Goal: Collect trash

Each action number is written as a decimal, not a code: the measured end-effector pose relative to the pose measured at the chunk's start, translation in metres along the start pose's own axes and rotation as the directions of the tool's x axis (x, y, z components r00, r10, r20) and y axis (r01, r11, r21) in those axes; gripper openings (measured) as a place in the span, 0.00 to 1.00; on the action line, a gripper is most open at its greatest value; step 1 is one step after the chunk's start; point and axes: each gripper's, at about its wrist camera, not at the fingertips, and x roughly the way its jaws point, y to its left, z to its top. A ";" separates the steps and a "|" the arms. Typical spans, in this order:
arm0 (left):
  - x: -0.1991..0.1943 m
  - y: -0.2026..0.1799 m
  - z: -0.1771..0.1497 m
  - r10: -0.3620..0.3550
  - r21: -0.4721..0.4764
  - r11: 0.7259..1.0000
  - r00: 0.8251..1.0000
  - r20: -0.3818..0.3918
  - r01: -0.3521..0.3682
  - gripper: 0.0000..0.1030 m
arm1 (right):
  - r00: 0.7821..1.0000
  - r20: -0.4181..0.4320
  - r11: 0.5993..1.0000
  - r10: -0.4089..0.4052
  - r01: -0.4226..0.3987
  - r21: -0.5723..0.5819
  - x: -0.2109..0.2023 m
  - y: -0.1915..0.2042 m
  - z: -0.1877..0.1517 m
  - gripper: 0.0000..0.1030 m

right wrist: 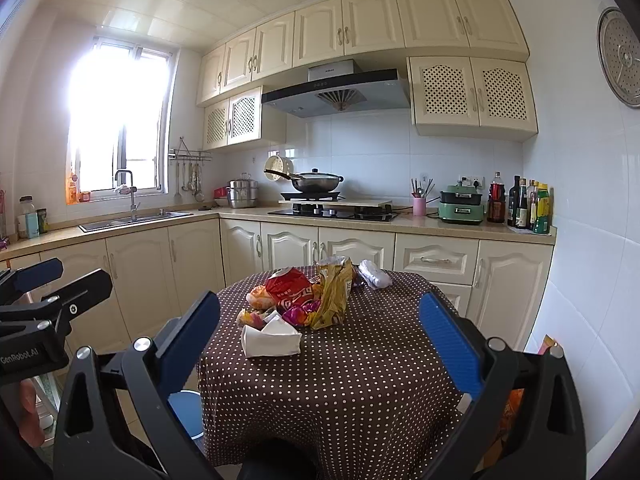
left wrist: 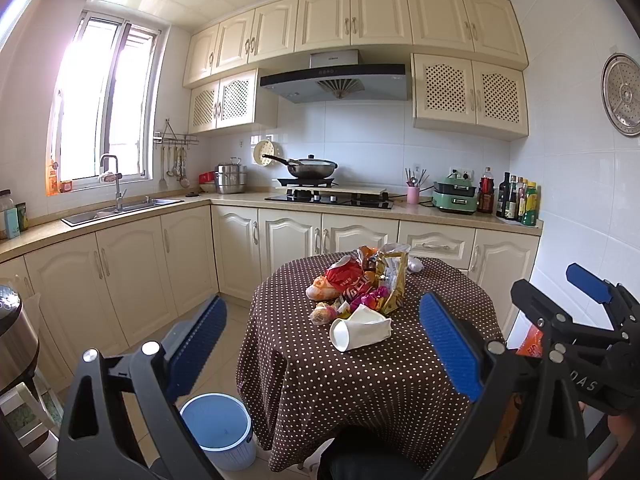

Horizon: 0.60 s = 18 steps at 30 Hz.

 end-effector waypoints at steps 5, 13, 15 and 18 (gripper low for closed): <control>0.001 0.000 -0.001 -0.001 0.000 1.000 1.000 -0.003 0.001 0.92 | 1.000 -0.007 1.000 -0.006 0.006 0.007 0.002 -0.002 -0.001 0.93; 0.011 0.002 0.001 0.013 0.013 1.000 1.000 -0.009 -0.013 0.92 | 0.999 -0.032 0.996 0.034 -0.031 0.079 0.018 -0.013 -0.003 0.93; 0.020 0.003 0.003 0.023 0.031 0.999 1.000 -0.018 -0.022 0.92 | 0.997 -0.049 0.994 0.053 -0.048 0.094 0.030 -0.013 -0.002 0.93; 0.041 0.007 0.003 0.041 0.044 0.998 0.998 -0.048 -0.039 0.92 | 0.995 -0.072 0.993 0.068 -0.061 0.103 0.048 -0.011 -0.004 0.93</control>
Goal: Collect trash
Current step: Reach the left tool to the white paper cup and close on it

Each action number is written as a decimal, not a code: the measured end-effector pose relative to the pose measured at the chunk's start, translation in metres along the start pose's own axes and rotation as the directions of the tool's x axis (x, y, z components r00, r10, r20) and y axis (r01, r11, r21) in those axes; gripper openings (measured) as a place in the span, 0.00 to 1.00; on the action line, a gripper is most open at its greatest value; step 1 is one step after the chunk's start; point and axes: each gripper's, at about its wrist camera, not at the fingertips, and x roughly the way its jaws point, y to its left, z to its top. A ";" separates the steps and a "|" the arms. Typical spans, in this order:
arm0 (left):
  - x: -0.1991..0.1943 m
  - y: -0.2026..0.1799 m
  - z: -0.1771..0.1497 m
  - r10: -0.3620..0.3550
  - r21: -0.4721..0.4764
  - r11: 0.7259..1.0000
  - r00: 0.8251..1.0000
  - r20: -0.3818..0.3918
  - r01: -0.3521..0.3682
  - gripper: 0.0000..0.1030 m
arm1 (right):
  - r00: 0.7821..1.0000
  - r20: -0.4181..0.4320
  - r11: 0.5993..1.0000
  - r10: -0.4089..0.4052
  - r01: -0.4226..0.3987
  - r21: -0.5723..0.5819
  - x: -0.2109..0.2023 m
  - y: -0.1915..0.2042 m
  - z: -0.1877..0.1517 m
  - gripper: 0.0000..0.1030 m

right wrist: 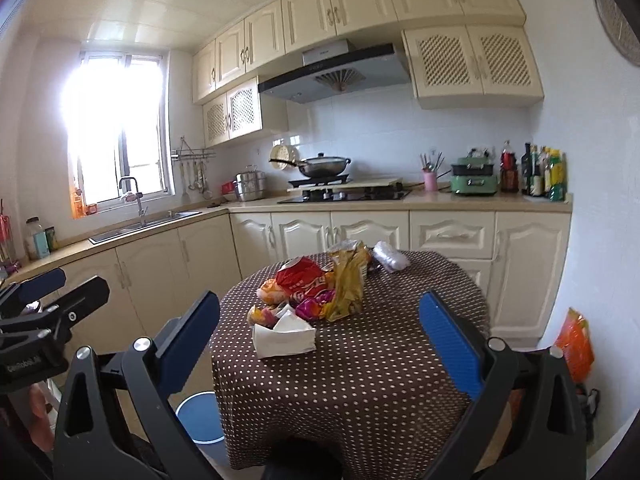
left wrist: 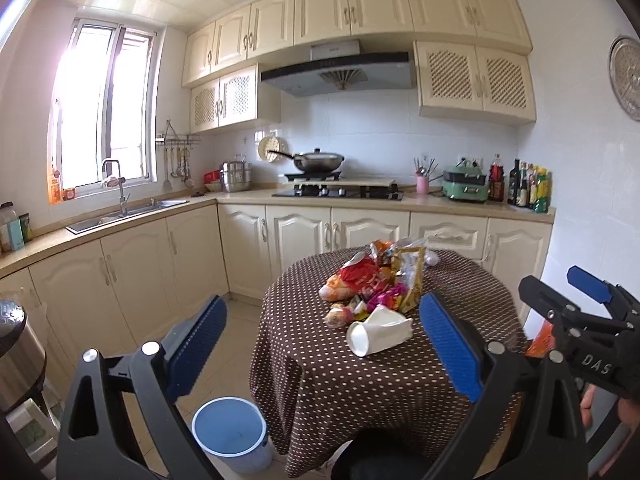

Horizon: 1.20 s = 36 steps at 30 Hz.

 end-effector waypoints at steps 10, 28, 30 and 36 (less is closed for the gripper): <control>0.078 0.006 -0.015 -0.079 -0.037 0.997 0.984 -0.157 0.074 0.92 | 0.990 -0.144 0.999 -0.002 0.010 0.053 0.071 -0.020 -0.013 0.93; 0.222 -0.040 -0.061 -0.222 -0.079 0.975 0.883 -0.414 0.209 0.67 | 0.962 -0.269 0.993 -0.050 0.077 0.090 0.150 -0.072 -0.048 0.93; 0.235 -0.045 -0.065 -0.198 -0.051 0.979 0.877 -0.437 0.196 0.62 | 0.960 -0.277 0.992 -0.044 0.075 0.102 0.156 -0.076 -0.049 0.93; 0.250 -0.047 -0.068 -0.207 -0.030 0.976 0.870 -0.447 0.217 0.55 | 0.953 -0.300 0.990 -0.031 0.070 0.119 0.172 -0.081 -0.056 0.93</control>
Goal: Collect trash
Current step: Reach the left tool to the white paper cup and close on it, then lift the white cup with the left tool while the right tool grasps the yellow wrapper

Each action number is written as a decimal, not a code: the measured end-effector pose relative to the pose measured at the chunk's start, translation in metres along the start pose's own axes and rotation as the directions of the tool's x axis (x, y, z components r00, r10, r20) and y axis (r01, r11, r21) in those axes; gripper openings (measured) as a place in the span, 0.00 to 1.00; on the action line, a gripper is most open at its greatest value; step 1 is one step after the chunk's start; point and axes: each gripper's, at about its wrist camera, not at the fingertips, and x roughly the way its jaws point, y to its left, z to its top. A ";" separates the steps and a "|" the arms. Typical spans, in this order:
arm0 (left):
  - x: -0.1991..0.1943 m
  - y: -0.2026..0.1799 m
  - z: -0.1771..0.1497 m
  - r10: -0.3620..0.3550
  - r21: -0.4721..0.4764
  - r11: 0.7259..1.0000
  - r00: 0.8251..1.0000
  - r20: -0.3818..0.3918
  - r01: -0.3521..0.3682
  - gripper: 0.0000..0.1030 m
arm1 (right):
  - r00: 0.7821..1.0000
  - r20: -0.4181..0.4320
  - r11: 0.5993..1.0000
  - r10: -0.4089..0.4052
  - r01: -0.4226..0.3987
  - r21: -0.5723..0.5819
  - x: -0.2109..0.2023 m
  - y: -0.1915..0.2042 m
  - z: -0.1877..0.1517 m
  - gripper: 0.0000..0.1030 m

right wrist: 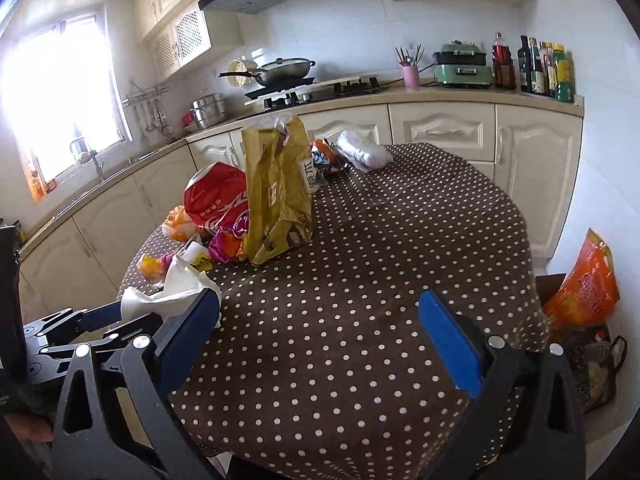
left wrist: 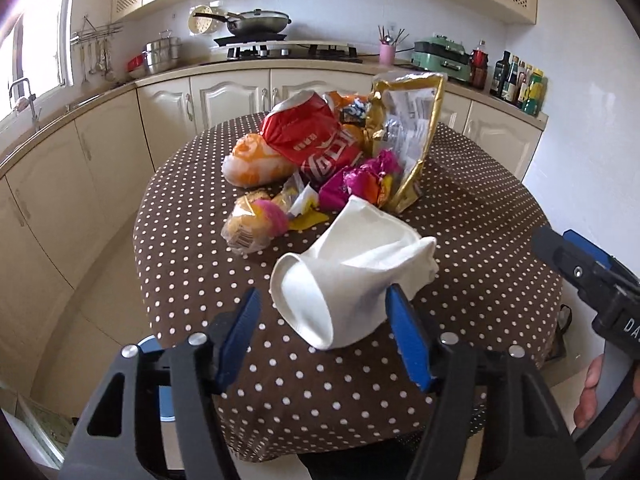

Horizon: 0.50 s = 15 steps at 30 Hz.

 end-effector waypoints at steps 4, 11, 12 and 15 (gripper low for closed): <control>0.004 0.003 0.002 -0.027 -0.016 1.000 1.000 0.002 0.027 0.32 | 1.000 -0.013 1.000 0.004 -0.004 -0.005 0.007 0.002 0.000 0.93; -0.009 0.009 0.001 -0.075 -0.038 0.996 0.994 0.074 0.078 0.04 | 1.000 -0.021 1.000 0.006 -0.007 -0.023 0.016 0.010 0.003 0.93; -0.012 0.011 0.000 -0.081 -0.040 0.996 0.993 0.081 0.084 0.04 | 1.000 -0.021 1.000 0.008 -0.009 -0.025 0.017 0.011 0.004 0.93; -0.028 0.017 -0.001 -0.104 -0.060 0.992 0.985 0.139 0.113 0.03 | 0.999 -0.020 0.999 0.025 -0.026 -0.036 0.020 0.019 0.007 0.93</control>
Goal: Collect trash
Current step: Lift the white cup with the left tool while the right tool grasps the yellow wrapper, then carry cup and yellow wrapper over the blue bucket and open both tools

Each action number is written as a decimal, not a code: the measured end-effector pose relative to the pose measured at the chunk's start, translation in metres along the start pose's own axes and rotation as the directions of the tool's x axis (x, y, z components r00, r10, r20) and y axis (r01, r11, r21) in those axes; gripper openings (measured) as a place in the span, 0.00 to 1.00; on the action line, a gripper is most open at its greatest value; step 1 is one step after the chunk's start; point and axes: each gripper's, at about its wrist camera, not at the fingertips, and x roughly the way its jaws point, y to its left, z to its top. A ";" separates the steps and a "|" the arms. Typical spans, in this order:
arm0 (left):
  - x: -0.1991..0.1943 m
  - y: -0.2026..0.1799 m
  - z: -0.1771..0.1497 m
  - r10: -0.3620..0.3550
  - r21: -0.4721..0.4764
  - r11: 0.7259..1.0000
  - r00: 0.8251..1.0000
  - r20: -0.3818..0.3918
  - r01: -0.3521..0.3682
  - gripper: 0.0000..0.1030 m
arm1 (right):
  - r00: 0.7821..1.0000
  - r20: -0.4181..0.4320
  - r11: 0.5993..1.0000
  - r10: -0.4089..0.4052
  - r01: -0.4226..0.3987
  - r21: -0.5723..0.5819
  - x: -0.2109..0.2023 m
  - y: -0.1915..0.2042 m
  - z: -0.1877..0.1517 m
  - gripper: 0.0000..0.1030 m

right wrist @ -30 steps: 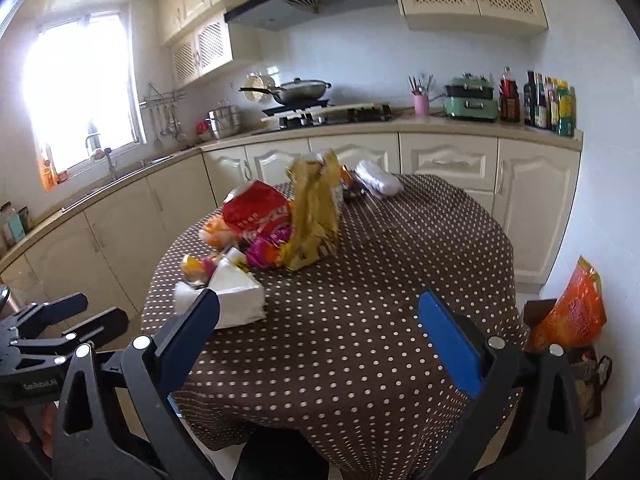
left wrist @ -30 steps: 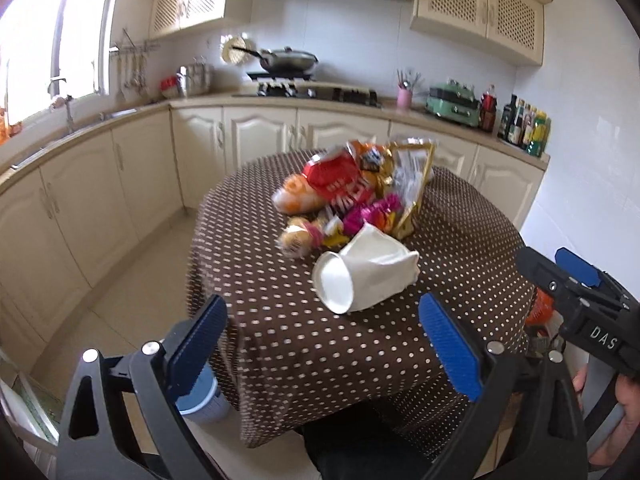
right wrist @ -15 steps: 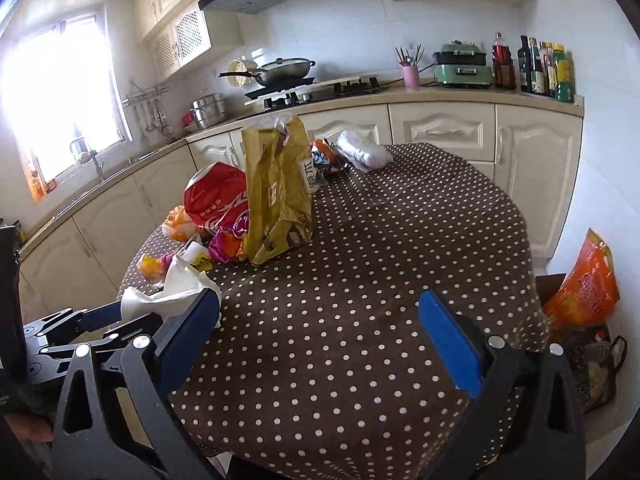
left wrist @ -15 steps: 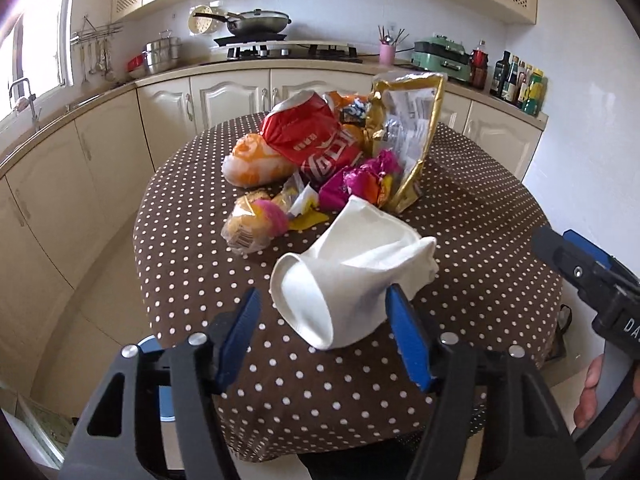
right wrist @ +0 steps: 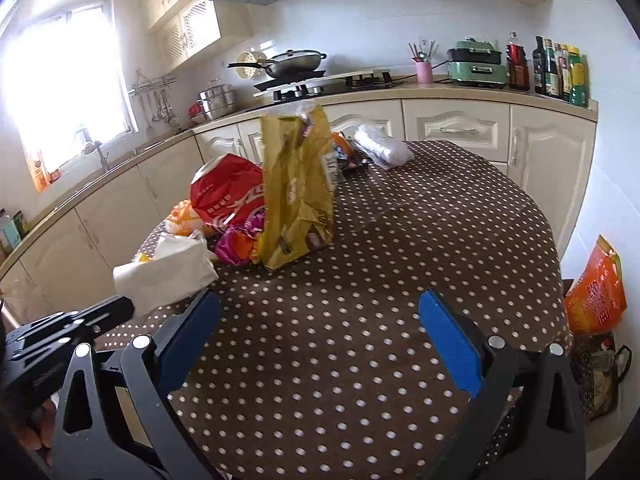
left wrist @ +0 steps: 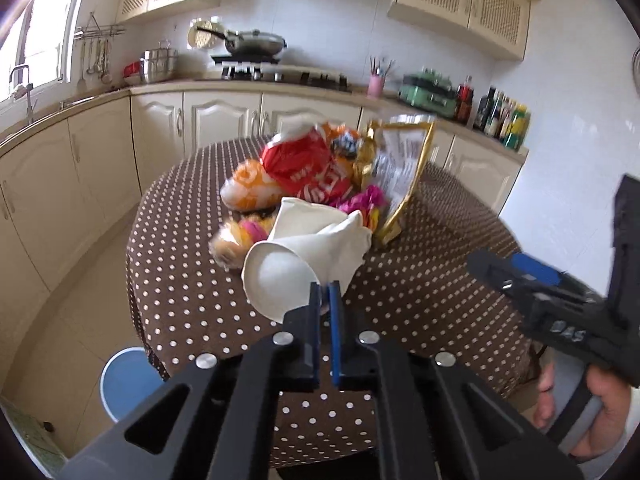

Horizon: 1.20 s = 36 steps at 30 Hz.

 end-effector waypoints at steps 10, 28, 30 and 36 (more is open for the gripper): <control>-0.054 0.043 0.016 0.148 -0.090 0.987 0.974 0.171 -0.134 0.03 | 0.990 -0.073 0.992 0.125 -0.126 -0.018 0.036 0.049 0.016 0.93; -0.044 0.131 0.009 0.259 -0.199 0.953 0.955 0.141 -0.229 0.01 | 0.951 -0.261 0.986 0.168 -0.161 0.049 0.134 0.127 0.025 0.45; -0.044 0.141 0.006 0.264 -0.211 0.950 0.954 0.140 -0.232 0.01 | 0.954 -0.246 0.985 0.169 -0.157 0.071 0.130 0.121 0.024 0.45; -0.054 0.175 -0.002 0.287 -0.245 0.937 0.947 0.142 -0.248 0.01 | 0.989 -0.097 0.994 0.113 -0.112 0.015 0.071 0.119 0.015 0.44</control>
